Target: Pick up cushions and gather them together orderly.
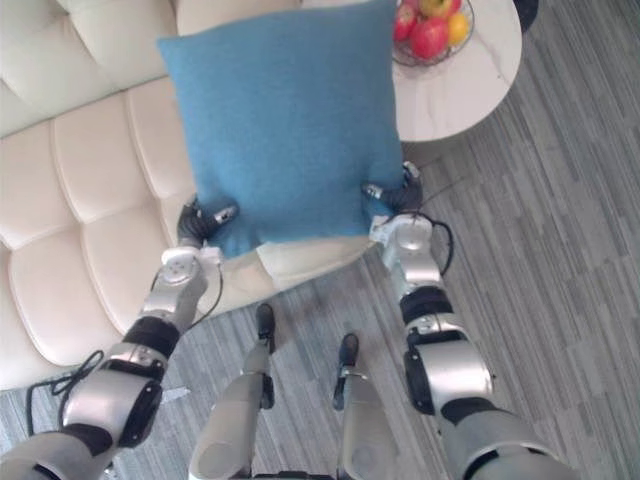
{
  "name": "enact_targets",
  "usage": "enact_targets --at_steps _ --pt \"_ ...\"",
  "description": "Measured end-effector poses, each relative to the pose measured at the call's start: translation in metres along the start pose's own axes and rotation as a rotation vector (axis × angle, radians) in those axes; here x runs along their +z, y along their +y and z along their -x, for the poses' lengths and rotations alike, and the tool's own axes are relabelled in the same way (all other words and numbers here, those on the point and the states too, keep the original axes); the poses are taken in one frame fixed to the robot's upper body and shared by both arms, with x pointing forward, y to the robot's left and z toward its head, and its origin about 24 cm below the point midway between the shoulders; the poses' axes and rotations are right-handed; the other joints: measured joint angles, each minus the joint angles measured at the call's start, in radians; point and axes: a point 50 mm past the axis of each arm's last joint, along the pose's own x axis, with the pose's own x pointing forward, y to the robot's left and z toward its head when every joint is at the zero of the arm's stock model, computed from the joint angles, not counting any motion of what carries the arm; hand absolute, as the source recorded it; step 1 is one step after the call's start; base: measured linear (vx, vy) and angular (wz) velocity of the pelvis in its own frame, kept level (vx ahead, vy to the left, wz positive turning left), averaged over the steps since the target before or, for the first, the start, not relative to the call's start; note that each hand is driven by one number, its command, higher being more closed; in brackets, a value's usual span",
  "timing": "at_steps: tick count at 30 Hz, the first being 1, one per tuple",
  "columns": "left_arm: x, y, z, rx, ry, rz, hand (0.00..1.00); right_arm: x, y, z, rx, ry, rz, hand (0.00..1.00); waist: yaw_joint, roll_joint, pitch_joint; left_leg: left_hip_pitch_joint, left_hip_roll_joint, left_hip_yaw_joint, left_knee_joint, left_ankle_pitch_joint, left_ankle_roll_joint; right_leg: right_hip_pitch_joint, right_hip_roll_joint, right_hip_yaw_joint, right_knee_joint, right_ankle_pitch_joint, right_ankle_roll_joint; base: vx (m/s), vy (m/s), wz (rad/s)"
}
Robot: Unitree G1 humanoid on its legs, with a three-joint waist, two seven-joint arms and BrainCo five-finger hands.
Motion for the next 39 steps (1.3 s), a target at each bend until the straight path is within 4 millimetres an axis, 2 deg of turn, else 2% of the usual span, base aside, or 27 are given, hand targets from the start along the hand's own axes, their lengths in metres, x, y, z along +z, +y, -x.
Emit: enact_targets --at_steps 5,8,13,14,15,17,22,26,29,34,39 --pt "0.016 -0.003 -0.005 -0.003 -0.048 0.065 1.0 0.011 0.004 0.001 0.019 -0.056 -0.02 1.0 0.001 0.0 0.0 -0.022 0.007 -0.002 0.0 0.002 0.003 -0.043 0.002 -0.001 0.052 -0.015 -0.01 -0.03 -0.037 0.02" --pt "0.022 -0.008 -0.004 -0.013 -0.075 0.086 1.0 0.007 0.003 0.007 0.028 -0.075 -0.027 1.0 0.002 0.0 0.0 -0.018 0.005 -0.002 0.0 0.002 0.003 -0.043 0.0 -0.001 0.063 -0.02 -0.009 0.02 -0.026 0.01" --pt "0.019 -0.015 0.013 -0.057 -0.114 0.12 1.0 -0.025 -0.003 0.029 0.033 -0.029 -0.043 1.0 0.006 0.0 0.0 0.033 -0.001 -0.001 0.0 0.002 0.003 0.003 -0.008 0.001 0.063 -0.021 -0.01 0.07 -0.037 -0.01" --pt "0.012 -0.017 0.023 -0.062 -0.115 0.148 1.0 -0.037 -0.006 0.041 0.033 -0.01 -0.057 1.0 0.005 0.0 0.0 0.057 -0.002 -0.001 0.0 -0.001 0.0 0.034 -0.008 0.0 0.051 -0.021 -0.01 0.06 -0.028 0.0" --pt "0.011 -0.018 0.025 -0.064 -0.116 0.154 1.0 -0.04 -0.006 0.044 0.033 -0.007 -0.062 1.0 0.005 0.0 -0.001 0.062 -0.003 -0.002 0.0 -0.003 -0.002 0.041 -0.008 0.0 0.046 -0.021 -0.009 0.06 -0.033 -0.01" --pt "0.0 -0.019 0.042 -0.076 -0.106 0.183 1.0 -0.058 -0.011 0.063 0.025 0.03 -0.109 1.0 0.002 0.0 -0.006 0.092 -0.001 -0.003 0.0 -0.017 -0.014 0.086 -0.003 0.0 0.012 -0.022 -0.008 0.04 -0.026 -0.03" --pt "-0.027 -0.012 0.082 -0.078 -0.057 0.21 1.0 -0.086 -0.022 0.105 0.024 0.093 -0.17 1.0 -0.013 0.0 -0.013 0.16 0.003 -0.002 0.0 -0.04 -0.003 0.18 0.011 -0.003 -0.04 -0.021 -0.007 0.04 -0.02 0.01" --pt "-0.058 0.002 0.123 -0.065 0.05 0.219 1.0 -0.108 -0.033 0.148 0.04 0.159 -0.186 1.0 -0.022 0.0 -0.109 0.209 0.006 0.001 0.0 -0.063 -0.003 0.252 0.02 0.005 -0.094 -0.018 -0.005 0.09 -0.029 -0.03" --pt "-0.064 0.009 0.148 -0.052 0.076 0.248 1.0 -0.112 -0.036 0.172 0.065 0.174 -0.156 1.0 -0.024 0.0 -0.175 0.237 0.002 0.005 0.0 -0.067 -0.001 0.287 0.02 0.007 -0.117 -0.017 -0.005 0.08 -0.031 -0.05" --pt "-0.063 0.013 0.179 -0.036 0.08 0.285 1.0 -0.099 -0.039 0.193 0.09 0.109 -0.066 1.0 -0.023 0.008 -0.227 0.302 0.007 0.006 0.0 -0.077 -0.004 0.361 0.027 0.003 -0.152 -0.014 -0.01 0.01 -0.017 -0.01" --pt "-0.068 0.02 0.199 -0.003 0.111 0.298 1.0 -0.099 -0.036 0.208 0.123 0.112 -0.042 1.0 -0.021 0.013 -0.325 0.33 0.011 0.0 -0.001 -0.104 -0.006 0.402 0.034 -0.001 -0.183 -0.014 -0.009 -0.01 0.001 -0.01"
